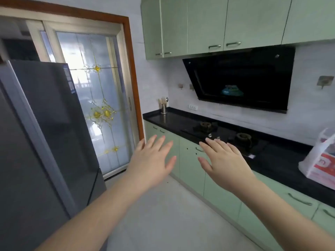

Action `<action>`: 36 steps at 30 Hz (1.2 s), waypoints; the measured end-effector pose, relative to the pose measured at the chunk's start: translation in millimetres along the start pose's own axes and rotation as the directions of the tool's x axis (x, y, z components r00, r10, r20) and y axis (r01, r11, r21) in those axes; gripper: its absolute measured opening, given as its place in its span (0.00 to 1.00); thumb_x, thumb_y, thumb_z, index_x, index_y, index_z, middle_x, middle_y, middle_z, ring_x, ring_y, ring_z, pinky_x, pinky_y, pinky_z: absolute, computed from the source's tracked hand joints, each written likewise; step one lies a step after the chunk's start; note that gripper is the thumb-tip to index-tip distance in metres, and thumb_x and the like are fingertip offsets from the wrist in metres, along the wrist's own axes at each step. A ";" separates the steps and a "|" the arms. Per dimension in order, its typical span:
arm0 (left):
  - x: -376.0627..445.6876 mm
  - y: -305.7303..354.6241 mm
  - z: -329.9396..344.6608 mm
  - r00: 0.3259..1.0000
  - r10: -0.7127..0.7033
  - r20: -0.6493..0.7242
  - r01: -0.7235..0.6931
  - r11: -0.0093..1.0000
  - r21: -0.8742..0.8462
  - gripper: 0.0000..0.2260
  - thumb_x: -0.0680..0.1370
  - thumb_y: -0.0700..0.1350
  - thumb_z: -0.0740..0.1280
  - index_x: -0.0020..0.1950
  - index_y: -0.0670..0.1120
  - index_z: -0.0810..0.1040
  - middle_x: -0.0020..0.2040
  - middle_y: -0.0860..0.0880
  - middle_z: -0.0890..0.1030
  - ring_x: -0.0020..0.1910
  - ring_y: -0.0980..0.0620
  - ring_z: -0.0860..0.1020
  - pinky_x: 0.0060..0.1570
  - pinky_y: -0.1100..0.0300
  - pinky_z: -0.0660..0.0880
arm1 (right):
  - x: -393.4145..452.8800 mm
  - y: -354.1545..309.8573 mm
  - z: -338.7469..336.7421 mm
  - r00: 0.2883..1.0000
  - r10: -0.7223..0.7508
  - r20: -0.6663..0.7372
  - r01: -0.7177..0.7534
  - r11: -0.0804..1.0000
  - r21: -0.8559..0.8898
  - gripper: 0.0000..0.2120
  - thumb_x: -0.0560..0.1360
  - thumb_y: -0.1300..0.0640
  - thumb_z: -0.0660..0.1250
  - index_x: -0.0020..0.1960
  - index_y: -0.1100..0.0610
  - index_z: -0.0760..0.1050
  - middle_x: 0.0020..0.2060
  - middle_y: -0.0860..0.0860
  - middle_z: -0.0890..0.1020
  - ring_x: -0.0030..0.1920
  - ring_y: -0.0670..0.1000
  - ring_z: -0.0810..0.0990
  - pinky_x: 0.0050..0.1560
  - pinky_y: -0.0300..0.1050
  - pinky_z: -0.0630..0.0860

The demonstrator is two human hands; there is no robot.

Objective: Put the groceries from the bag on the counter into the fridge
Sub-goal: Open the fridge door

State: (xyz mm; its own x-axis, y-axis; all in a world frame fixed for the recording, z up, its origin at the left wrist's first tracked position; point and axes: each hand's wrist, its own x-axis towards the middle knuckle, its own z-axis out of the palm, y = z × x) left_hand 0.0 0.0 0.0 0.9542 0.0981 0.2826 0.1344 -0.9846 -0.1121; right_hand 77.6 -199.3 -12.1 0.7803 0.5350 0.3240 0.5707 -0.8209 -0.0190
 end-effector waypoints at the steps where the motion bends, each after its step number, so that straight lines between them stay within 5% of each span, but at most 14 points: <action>1: 4.7 -1.8 2.5 1.000 -0.007 -0.008 0.007 1.000 0.015 0.32 0.77 0.64 0.37 0.79 0.55 0.53 0.80 0.51 0.54 0.79 0.49 0.50 0.75 0.48 0.48 | 8.0 3.0 4.6 1.000 -0.009 -0.013 0.009 1.000 0.001 0.26 0.81 0.41 0.47 0.77 0.47 0.54 0.78 0.46 0.56 0.77 0.49 0.52 0.76 0.50 0.48; 5: 23.1 -23.3 23.7 0.999 -0.032 -0.035 0.034 0.998 0.056 0.36 0.74 0.64 0.34 0.78 0.54 0.58 0.80 0.49 0.58 0.78 0.46 0.53 0.75 0.47 0.49 | 43.6 -3.1 28.2 0.998 -0.054 -0.012 0.054 0.998 0.012 0.26 0.81 0.41 0.46 0.77 0.47 0.56 0.77 0.47 0.57 0.77 0.50 0.53 0.75 0.51 0.48; 9: 44.5 -60.6 46.1 0.994 -0.078 -0.077 0.084 0.994 0.072 0.31 0.78 0.61 0.43 0.73 0.51 0.70 0.75 0.46 0.67 0.76 0.42 0.61 0.73 0.44 0.57 | 85.5 -22.6 52.7 0.998 -0.063 -0.028 0.064 0.998 0.027 0.34 0.74 0.38 0.37 0.73 0.48 0.64 0.74 0.49 0.67 0.74 0.53 0.62 0.74 0.59 0.51; 13: 67.2 -103.7 65.5 0.991 -0.119 -0.068 0.122 0.992 0.038 0.34 0.76 0.62 0.38 0.77 0.53 0.63 0.78 0.48 0.61 0.78 0.45 0.55 0.75 0.46 0.51 | 132.6 -48.8 78.3 0.995 -0.101 -0.008 0.102 0.994 0.040 0.40 0.70 0.37 0.30 0.76 0.47 0.57 0.77 0.48 0.60 0.76 0.52 0.56 0.75 0.56 0.48; 16: 84.6 -140.4 72.5 0.985 -0.159 -0.067 0.161 0.987 0.029 0.36 0.74 0.63 0.35 0.78 0.55 0.59 0.79 0.49 0.60 0.78 0.45 0.55 0.75 0.46 0.51 | 167.9 -73.1 87.9 0.991 -0.131 0.007 0.130 0.991 0.043 0.35 0.74 0.36 0.33 0.77 0.47 0.55 0.77 0.48 0.58 0.77 0.51 0.53 0.75 0.53 0.49; 25: 147.4 -214.9 100.9 0.982 -0.179 -0.055 0.182 0.981 0.061 0.37 0.72 0.64 0.33 0.78 0.55 0.57 0.79 0.50 0.60 0.78 0.46 0.54 0.75 0.46 0.51 | 252.4 -111.7 117.3 0.988 -0.157 -0.007 0.157 0.987 0.038 0.40 0.70 0.36 0.29 0.77 0.47 0.56 0.77 0.49 0.60 0.76 0.52 0.56 0.76 0.52 0.51; 33: 203.7 -245.9 147.2 0.970 -0.243 0.005 0.242 0.967 0.078 0.35 0.74 0.64 0.36 0.78 0.56 0.58 0.79 0.49 0.60 0.78 0.46 0.54 0.75 0.47 0.51 | 332.4 -112.1 166.1 0.973 -0.229 -0.004 0.229 0.973 0.035 0.30 0.76 0.41 0.46 0.71 0.53 0.70 0.67 0.54 0.75 0.69 0.57 0.71 0.68 0.58 0.66; 36: 228.7 -257.0 164.0 0.954 -0.299 0.022 0.295 0.950 0.101 0.31 0.77 0.63 0.43 0.75 0.53 0.68 0.76 0.47 0.67 0.76 0.43 0.61 0.72 0.45 0.58 | 369.9 -108.9 191.5 0.958 -0.287 -0.018 0.288 0.956 0.052 0.27 0.76 0.42 0.50 0.68 0.54 0.73 0.64 0.54 0.78 0.66 0.58 0.74 0.65 0.58 0.70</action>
State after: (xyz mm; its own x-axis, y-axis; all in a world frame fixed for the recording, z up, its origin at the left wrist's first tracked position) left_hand 227.5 299.3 -62.8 0.8760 0.3912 0.2821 0.4367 -0.8916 -0.1195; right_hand 353.0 126.2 -71.4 0.5786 0.7447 0.3326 0.7838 -0.6205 0.0260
